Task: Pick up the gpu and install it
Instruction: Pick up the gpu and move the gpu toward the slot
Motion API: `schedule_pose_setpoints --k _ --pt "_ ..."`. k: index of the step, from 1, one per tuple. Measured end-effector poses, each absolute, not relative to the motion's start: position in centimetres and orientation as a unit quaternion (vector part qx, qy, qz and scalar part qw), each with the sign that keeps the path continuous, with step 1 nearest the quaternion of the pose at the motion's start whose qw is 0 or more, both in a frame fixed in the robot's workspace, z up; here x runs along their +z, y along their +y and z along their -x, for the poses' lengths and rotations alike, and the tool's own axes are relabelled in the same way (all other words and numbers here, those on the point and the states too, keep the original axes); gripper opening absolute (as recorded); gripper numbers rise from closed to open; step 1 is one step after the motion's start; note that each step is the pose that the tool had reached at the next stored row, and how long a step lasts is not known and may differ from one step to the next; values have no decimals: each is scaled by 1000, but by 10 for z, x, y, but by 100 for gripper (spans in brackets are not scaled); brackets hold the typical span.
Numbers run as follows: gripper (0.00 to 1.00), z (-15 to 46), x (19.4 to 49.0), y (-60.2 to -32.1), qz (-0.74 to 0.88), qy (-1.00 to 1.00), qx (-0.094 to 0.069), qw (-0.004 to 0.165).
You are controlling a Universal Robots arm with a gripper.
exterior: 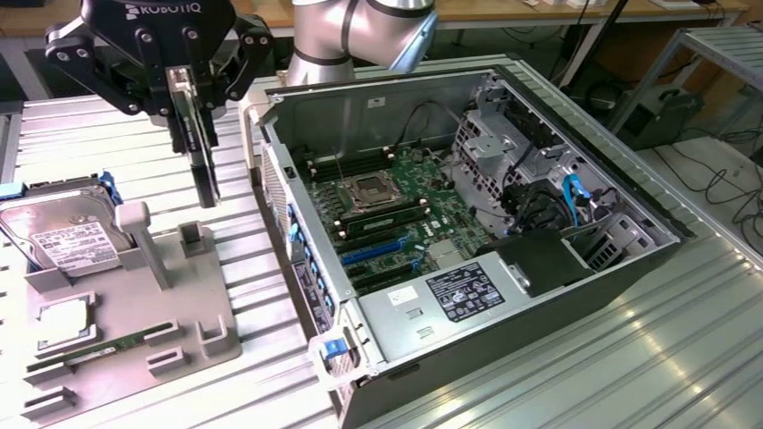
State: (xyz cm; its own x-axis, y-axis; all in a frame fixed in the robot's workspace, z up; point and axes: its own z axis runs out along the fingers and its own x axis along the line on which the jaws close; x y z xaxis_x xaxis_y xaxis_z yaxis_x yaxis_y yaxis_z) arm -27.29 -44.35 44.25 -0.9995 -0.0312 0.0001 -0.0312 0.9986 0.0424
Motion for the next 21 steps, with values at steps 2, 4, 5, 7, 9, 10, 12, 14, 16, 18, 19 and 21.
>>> schedule_pose_setpoints --k 2,4,5,7,9,10,12,14,16,18,19,21 --pt "27 272 442 -444 -16 -1000 -21 0" --pt "27 271 442 -444 -16 -1000 -21 0" --pt "27 270 442 -444 -16 -1000 -21 0" --pt "27 269 442 -444 -16 -1000 -21 0" --pt "27 268 442 -444 -16 -1000 -21 0" --pt "27 268 442 -444 -16 -1000 -21 0" --pt "27 267 442 -444 -16 -1000 -21 0" --pt "27 266 442 -444 -16 -1000 -21 0" --pt "27 265 442 -444 -16 -1000 -21 0" --pt "27 264 442 -444 -16 -1000 -21 0" --pt "27 263 442 -444 -16 -1000 -21 0" --pt "27 262 442 -444 -16 -1000 -21 0"
